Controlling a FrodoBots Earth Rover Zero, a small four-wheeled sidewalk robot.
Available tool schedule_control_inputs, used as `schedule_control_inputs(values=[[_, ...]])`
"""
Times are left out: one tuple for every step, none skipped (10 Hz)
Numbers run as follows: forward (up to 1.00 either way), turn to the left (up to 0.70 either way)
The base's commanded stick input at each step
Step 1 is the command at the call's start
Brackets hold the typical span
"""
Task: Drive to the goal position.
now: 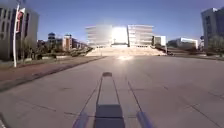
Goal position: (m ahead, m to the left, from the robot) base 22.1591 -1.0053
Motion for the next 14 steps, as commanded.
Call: schedule_control_inputs(values=[[0.7, 0.0], [0.7, 0.0], [0.7, 0.0], [0.7, 0.0], [0.7, 0.0], [0.7, 0.0], [0.7, 0.0], [0.7, 0.0], [0.7, 0.0], [0.7, 0.0], [0.7, 0.0], [0.7, 0.0], [0.7, 0.0], [0.7, 0.0]])
